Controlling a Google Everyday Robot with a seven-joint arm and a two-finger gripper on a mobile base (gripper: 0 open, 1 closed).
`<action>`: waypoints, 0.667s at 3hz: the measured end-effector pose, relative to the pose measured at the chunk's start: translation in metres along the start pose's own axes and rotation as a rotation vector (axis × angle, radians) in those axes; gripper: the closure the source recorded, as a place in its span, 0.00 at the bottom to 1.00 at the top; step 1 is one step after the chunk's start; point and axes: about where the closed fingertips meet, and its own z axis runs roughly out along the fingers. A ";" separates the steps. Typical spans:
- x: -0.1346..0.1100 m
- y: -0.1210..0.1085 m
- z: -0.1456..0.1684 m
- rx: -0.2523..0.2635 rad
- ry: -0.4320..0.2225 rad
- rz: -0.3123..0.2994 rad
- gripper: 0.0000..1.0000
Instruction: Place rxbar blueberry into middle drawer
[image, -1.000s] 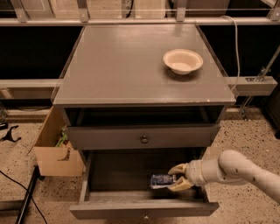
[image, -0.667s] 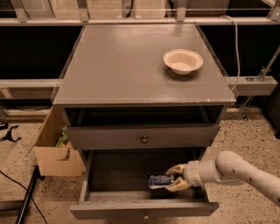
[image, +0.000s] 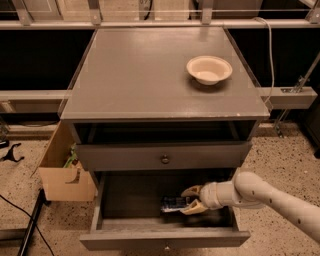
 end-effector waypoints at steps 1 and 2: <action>0.000 -0.013 0.021 0.021 -0.007 -0.025 1.00; 0.002 -0.018 0.037 0.025 0.020 -0.043 1.00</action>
Offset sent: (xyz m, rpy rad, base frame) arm 0.0349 0.0268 -0.0234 -0.0400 -0.0732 -0.0034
